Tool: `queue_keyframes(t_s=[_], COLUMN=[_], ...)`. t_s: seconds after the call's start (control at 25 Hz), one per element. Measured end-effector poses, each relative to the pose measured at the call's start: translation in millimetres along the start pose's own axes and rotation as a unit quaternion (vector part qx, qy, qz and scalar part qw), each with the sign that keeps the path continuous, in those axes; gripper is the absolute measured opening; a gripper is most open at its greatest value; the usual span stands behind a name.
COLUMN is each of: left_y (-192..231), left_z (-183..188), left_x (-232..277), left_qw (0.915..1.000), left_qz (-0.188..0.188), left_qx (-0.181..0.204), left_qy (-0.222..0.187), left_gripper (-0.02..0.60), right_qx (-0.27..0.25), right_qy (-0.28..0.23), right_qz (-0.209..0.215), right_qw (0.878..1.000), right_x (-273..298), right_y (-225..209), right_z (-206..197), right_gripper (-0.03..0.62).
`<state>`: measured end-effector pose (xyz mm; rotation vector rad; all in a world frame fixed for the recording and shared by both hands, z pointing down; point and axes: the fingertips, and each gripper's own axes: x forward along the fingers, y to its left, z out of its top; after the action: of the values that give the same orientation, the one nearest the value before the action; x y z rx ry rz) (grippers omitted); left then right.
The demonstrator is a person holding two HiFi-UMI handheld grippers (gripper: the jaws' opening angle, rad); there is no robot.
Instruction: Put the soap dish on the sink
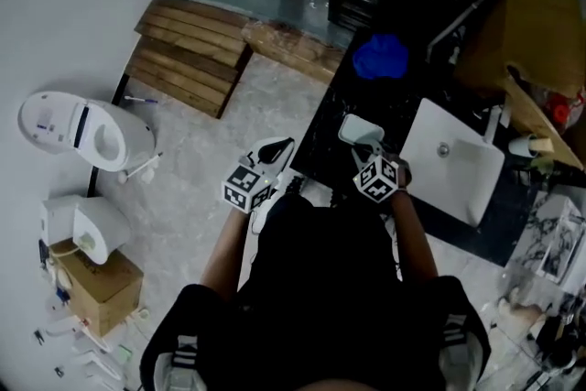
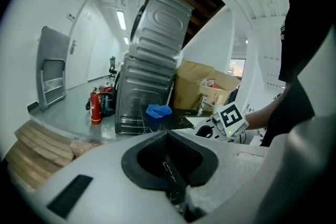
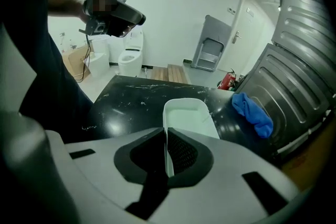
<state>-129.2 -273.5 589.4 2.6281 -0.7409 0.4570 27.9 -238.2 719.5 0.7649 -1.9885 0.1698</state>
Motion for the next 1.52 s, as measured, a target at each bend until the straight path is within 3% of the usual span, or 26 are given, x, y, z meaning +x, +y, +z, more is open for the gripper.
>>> queue_keyframes(t_s=[0.72, 1.04, 1.52], left_y=[-1.7, -10.6, -19.7], left_z=[15.7, 19.7, 8.4], left_x=[45.7, 60.6, 71.2], left_qw=[0.9909, 0.9807, 0.9576], left_qz=[-0.125, -0.18, -0.258], left_qx=[0.036, 0.059, 0.104], left_qy=[0.035, 0.05, 0.076], left_gripper=[0.0, 0.0, 0.0], right_qx=[0.117, 0.187, 0.27], right_qy=[-0.004, -0.014, -0.01], right_qz=[-0.067, -0.094, -0.164], right_qw=[0.991, 0.978, 0.949], right_x=[-23.5, -38.2, -55.0], right_y=[-9.1, -3.4, 18.5], right_z=[0.0, -7.7, -28.8], right_gripper=[0.026, -0.006, -0.006])
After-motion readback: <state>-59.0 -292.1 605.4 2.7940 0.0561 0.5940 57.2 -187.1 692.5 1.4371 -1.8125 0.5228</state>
